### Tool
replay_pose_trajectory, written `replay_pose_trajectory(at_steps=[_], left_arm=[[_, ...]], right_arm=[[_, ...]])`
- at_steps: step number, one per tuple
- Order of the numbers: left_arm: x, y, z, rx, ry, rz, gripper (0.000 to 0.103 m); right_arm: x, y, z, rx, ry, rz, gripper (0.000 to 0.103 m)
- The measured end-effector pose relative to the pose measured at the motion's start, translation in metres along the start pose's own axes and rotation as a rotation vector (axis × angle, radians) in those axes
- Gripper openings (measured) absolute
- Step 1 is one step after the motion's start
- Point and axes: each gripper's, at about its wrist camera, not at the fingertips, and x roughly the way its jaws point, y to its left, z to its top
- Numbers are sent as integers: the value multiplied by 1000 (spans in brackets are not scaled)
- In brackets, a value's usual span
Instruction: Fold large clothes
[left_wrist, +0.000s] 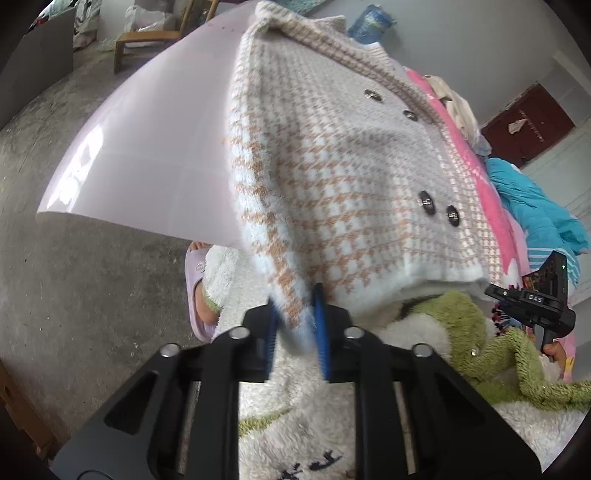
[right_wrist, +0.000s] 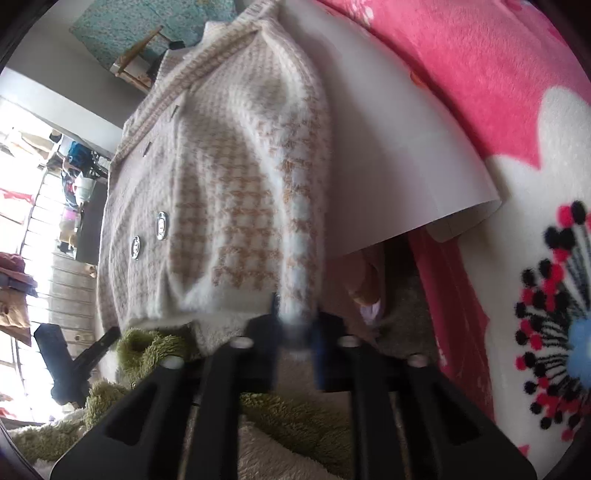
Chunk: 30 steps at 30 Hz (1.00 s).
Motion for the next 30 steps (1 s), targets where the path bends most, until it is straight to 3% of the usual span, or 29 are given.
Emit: replay_pose_trajectory(at_steps=[7, 11, 16, 22, 30], left_arm=[[-32, -15, 20, -27, -98, -153, 9], [-47, -31, 48, 8, -170, -187, 9], [-60, -46, 97, 54, -262, -180, 9], [-47, -45, 165, 46, -305, -145, 9], [21, -18, 257, -47, -241, -90, 10]], right_arm=[[-40, 22, 12, -57, -130, 78, 9], [-57, 40, 31, -125, -202, 98, 8], [-63, 67, 74, -173, -278, 130, 8], [-57, 79, 138, -154, -344, 179, 8], [-5, 67, 222, -54, -347, 211, 10]])
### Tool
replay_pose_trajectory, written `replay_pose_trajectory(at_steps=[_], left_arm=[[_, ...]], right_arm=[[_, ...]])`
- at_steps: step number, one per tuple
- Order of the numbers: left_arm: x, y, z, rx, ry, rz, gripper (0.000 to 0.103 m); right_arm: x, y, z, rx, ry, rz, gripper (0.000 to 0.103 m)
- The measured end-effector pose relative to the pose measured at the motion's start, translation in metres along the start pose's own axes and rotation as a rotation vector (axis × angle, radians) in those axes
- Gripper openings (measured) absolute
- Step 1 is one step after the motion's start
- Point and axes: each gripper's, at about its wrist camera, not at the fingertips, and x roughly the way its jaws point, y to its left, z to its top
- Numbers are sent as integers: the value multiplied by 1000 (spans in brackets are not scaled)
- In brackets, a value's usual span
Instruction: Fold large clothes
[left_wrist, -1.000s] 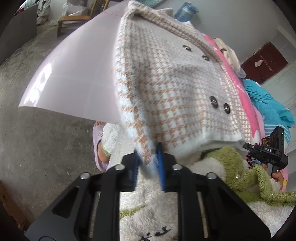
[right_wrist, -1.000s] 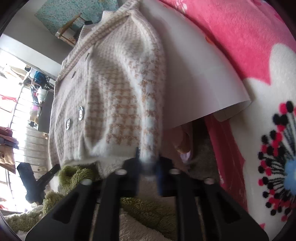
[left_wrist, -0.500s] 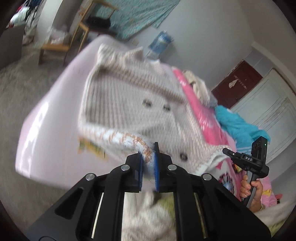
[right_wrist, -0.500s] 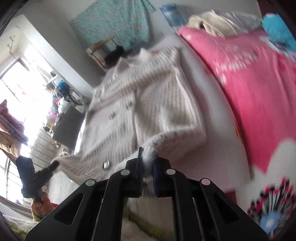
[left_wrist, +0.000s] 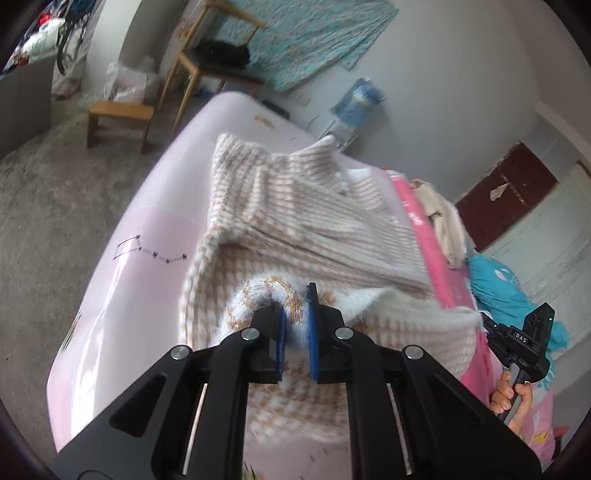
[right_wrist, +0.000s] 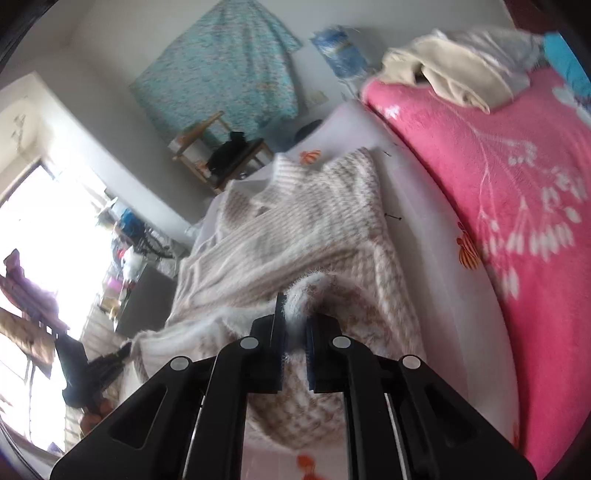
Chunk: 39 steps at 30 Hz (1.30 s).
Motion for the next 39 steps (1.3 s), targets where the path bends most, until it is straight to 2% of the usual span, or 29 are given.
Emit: replay_pose_trajectory(at_steps=[2, 5, 7, 9, 10, 11, 13, 15, 20, 23, 25, 27, 29, 33, 35, 36, 38, 39], left_arm=[[27, 11, 9, -30, 50, 10, 13], [51, 24, 13, -75, 118, 22, 28], [48, 29, 14, -101, 82, 45, 58], [31, 29, 14, -86, 15, 45, 65], [19, 28, 14, -75, -12, 36, 65], [11, 28, 13, -73, -25, 33, 66], [-7, 26, 6, -67, -35, 10, 66], [-20, 21, -8, -48, -26, -15, 67], [-46, 16, -70, -40, 24, -108, 72], [-40, 27, -102, -121, 69, -154, 73], [-26, 42, -116, -206, 103, -150, 73], [-15, 56, -122, -282, 94, -166, 73], [-9, 67, -120, -350, 52, -222, 73], [-3, 74, -109, -405, 6, -230, 71], [-1, 70, -107, -393, -23, -215, 70], [0, 66, -106, -374, -44, -185, 65], [2, 60, -104, -342, -70, -129, 55], [4, 56, -103, -320, -82, -85, 45]], right_arm=[[30, -18, 6, 57, 37, -16, 14], [63, -39, 7, 125, 118, -43, 21], [67, -44, 6, 145, 135, -27, 28], [62, -42, 7, 136, 114, -11, 43], [55, -40, 8, 118, 91, -16, 56], [46, -35, 9, 94, 63, -38, 63], [30, -29, 8, 50, 39, -82, 66], [17, -25, 1, 21, 42, -84, 66], [-18, -17, -44, -68, 109, -96, 66], [-30, -20, -75, -76, 164, -86, 66], [-27, -29, -88, -50, 191, -114, 66], [-21, -42, -94, -9, 198, -154, 66], [-15, -53, -95, 22, 163, -186, 66], [-7, -53, -86, 43, 89, -184, 66], [1, -52, -83, 52, 56, -176, 66], [4, -52, -81, 58, 38, -171, 66], [11, -50, -78, 63, -6, -182, 56], [14, -49, -77, 59, -26, -205, 53]])
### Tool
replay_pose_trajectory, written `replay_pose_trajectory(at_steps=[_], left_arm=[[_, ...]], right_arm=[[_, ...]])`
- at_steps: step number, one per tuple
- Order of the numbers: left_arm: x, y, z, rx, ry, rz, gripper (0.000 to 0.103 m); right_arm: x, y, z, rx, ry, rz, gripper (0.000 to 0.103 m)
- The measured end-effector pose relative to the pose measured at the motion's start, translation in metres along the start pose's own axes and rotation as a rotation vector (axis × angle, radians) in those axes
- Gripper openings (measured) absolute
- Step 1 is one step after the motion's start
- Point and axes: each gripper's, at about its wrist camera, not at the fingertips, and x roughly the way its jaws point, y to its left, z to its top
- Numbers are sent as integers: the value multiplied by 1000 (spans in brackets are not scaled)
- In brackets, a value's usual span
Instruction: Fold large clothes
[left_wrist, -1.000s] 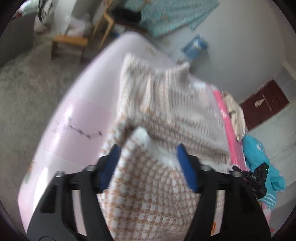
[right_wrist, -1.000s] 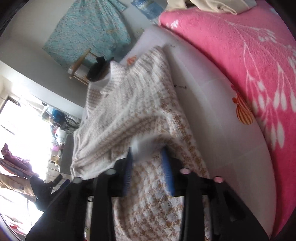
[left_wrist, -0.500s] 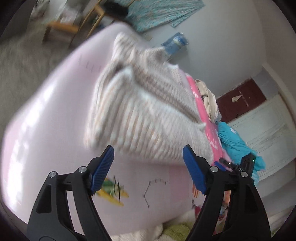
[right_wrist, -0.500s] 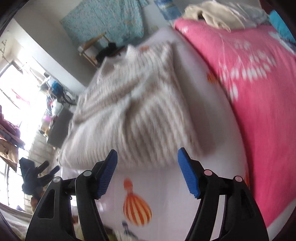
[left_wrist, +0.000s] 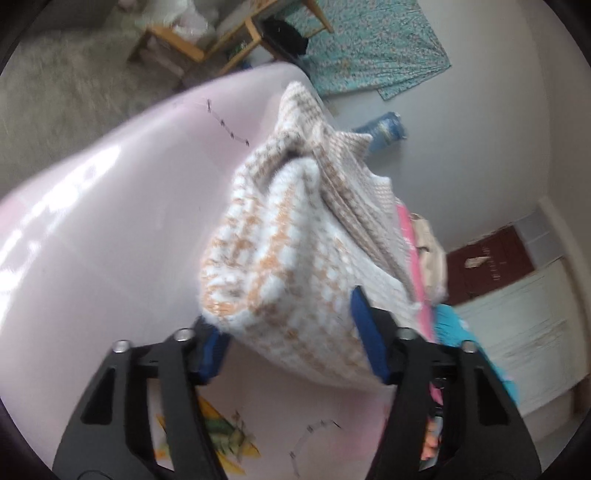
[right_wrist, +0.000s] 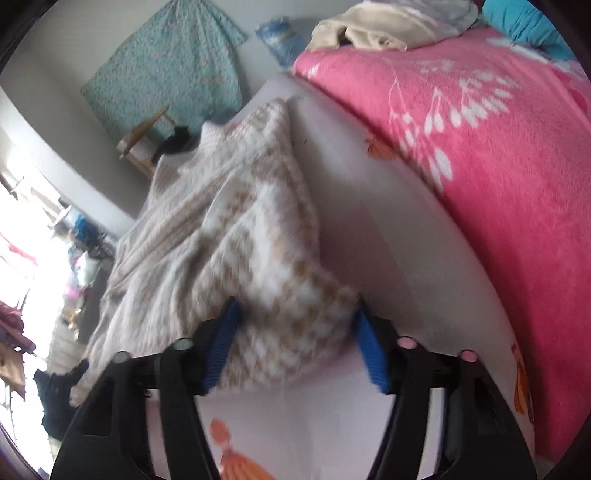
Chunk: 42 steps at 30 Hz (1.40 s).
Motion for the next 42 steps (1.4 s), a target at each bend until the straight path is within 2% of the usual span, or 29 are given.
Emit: replay_pose_trajectory(at_steps=[1, 3, 4, 6, 8, 12, 17, 20, 21, 23, 24, 25, 27, 28, 30, 31, 32, 34, 36, 37, 39, 42], left_arm=[[4, -3, 1, 26, -10, 44, 35], [11, -16, 1, 112, -21, 143, 23], [8, -23, 1, 147, -32, 161, 16], [-7, -44, -2, 248, -90, 195, 12], [-23, -59, -4, 311, -124, 193, 11], [-50, -80, -4, 383, -122, 150, 9], [-91, -79, -11, 401, -44, 123, 9], [-101, -53, -18, 333, 38, 147, 15], [-101, -44, -20, 319, 56, 158, 22], [-94, -12, -21, 240, 116, 214, 33], [-91, 3, -20, 207, 140, 258, 41], [-93, 9, -20, 204, 139, 304, 42], [-107, 16, -17, 205, 98, 347, 42], [-121, 16, -12, 206, 51, 345, 45], [-137, 8, -8, 248, -23, 344, 48], [-142, -2, -6, 289, -51, 332, 48], [-142, -13, -5, 330, -59, 302, 49], [-129, -32, -6, 396, -39, 208, 51], [-98, -54, -11, 452, 47, 92, 61], [-84, -62, -14, 473, 88, 68, 63], [-49, -75, -26, 552, 147, 84, 63], [-23, -71, -26, 563, 169, 125, 63]], right_arm=[[2, 3, 2, -7, -18, -22, 44], [1, 14, 5, -39, -39, -39, 30], [-2, 19, 7, -54, -50, -44, 23], [-21, 32, 10, -109, -102, -57, 18], [-47, 41, 12, -134, -149, -37, 12], [-88, 59, 11, -212, -217, -48, 12], [-131, 57, -5, -226, -185, -17, 12], [-128, 40, -20, -174, -87, 4, 14], [-119, 32, -25, -157, -36, 1, 16], [-90, 12, -31, -145, 92, -71, 32], [-81, 5, -32, -139, 127, -111, 35], [-75, -6, -31, -114, 159, -143, 37], [-83, -21, -25, -47, 156, -110, 44], [-91, -23, -21, -37, 130, -105, 46], [-110, -18, -12, -79, 46, -193, 46], [-118, -12, -8, -120, 2, -252, 47], [-122, -7, -5, -147, -21, -270, 47], [-122, 14, -2, -226, -54, -235, 47], [-106, 36, -4, -302, -28, -158, 47], [-92, 50, -9, -354, 9, -120, 47], [-66, 70, -18, -431, 65, -100, 47], [-31, 73, -22, -466, 129, -103, 47]])
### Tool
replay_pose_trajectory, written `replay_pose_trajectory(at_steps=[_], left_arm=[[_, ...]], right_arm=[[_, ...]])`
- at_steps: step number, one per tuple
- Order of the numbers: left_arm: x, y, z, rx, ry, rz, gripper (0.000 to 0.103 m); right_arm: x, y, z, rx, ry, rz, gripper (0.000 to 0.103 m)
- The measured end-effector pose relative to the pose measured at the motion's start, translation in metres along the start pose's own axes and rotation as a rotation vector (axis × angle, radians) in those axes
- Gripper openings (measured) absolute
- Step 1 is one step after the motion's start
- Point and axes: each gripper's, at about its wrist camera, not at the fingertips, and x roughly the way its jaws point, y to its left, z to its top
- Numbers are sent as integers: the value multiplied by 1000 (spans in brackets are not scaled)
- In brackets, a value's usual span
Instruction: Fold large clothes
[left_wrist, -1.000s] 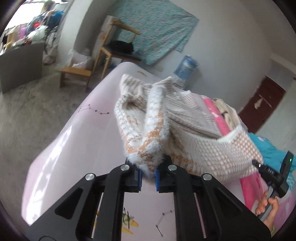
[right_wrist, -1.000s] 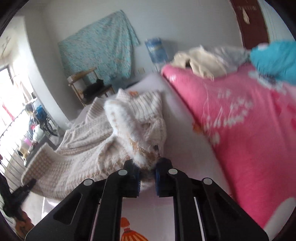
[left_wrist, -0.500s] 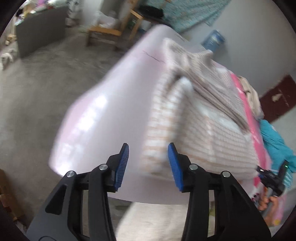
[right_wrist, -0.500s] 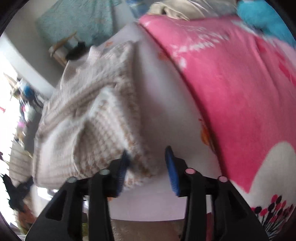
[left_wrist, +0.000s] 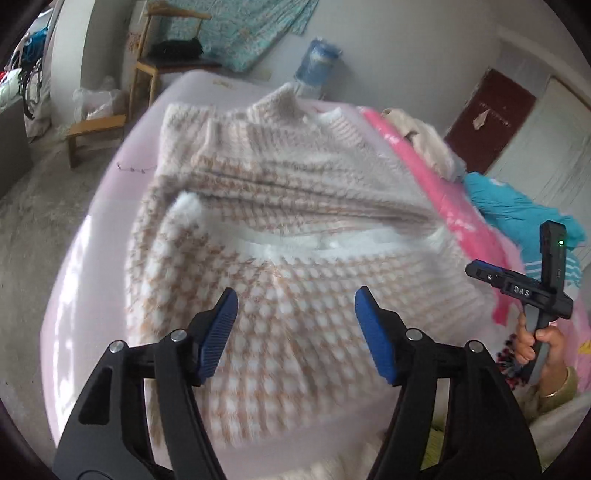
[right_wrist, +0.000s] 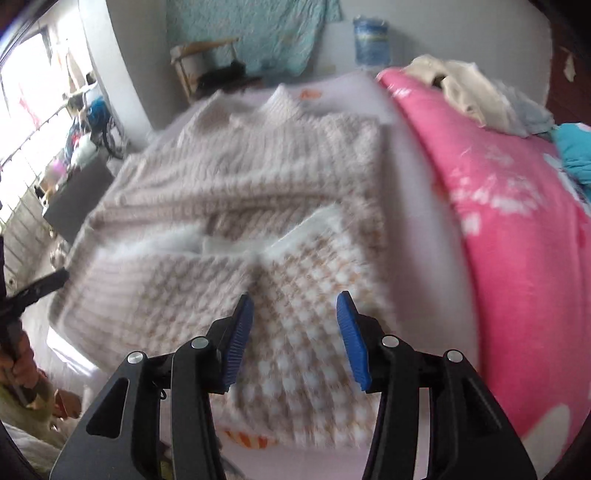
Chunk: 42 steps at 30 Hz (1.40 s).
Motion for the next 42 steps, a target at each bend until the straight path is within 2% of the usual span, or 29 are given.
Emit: replay_pose_trajectory(at_steps=[2, 4, 6, 8, 12, 13, 14, 15, 16, 18, 19, 20, 22, 23, 24, 26, 30, 33, 35, 36, 38, 39, 41, 42], left_arm=[[17, 23, 3, -61, 19, 74, 63], [12, 42, 1, -135, 4, 6, 61], [4, 42, 2, -147, -2, 17, 62], [-3, 29, 2, -108, -24, 60, 68], [4, 2, 4, -44, -2, 2, 69], [9, -6, 1, -19, 19, 15, 68], [14, -11, -1, -2, 38, 44, 66], [19, -13, -3, 4, 49, 67, 54], [24, -14, -4, 3, 60, 83, 48], [31, -18, -8, 18, 79, 141, 42], [31, -21, -10, 35, 73, 167, 37], [31, -24, -12, 49, 66, 176, 33], [34, -27, -13, 51, 69, 152, 13], [32, -28, -15, 51, 69, 149, 11], [31, -29, -16, 64, 59, 149, 4], [27, -34, -12, 84, 32, 149, 3], [6, -40, 11, 117, -82, 146, 3], [12, -38, 22, 125, -101, 159, 3], [29, -33, 22, 126, -75, 175, 3], [43, -30, 19, 128, -30, 186, 3], [58, -26, 14, 130, 13, 199, 6], [57, -24, 12, 131, -2, 194, 8], [52, -22, 14, 126, 3, 189, 10], [49, -21, 16, 122, 0, 191, 17]], right_arm=[[16, -19, -1, 67, 44, 22, 47], [21, -43, -3, 195, 59, 116, 44], [17, -49, 0, 243, 66, 125, 44], [8, -36, 7, 202, 50, 83, 46], [7, -2, 12, 96, 77, 174, 46], [12, 9, 12, 59, 99, 192, 46], [16, 15, 12, 36, 114, 188, 46], [22, 20, 11, 14, 132, 174, 46], [31, 25, 8, -8, 163, 151, 46], [39, 28, 6, -21, 203, 138, 46], [40, 31, 4, -33, 204, 135, 40], [39, 34, 4, -54, 206, 138, 27], [35, 43, 3, -103, 206, 121, 14], [33, 48, 3, -129, 198, 98, 7], [32, 49, 6, -143, 187, 91, 6], [23, 51, 11, -147, 142, 84, 5], [-4, 51, 35, -132, 24, 82, 5], [-4, 49, 45, -135, -19, 62, 5], [20, 45, 45, -120, 8, 55, 5], [29, 44, 44, -118, 26, 48, 5], [57, 39, 36, -109, 102, 58, 5], [65, 41, 34, -108, 124, 62, 5], [62, 40, 35, -113, 114, 68, 5], [58, 39, 37, -119, 115, 71, 7]])
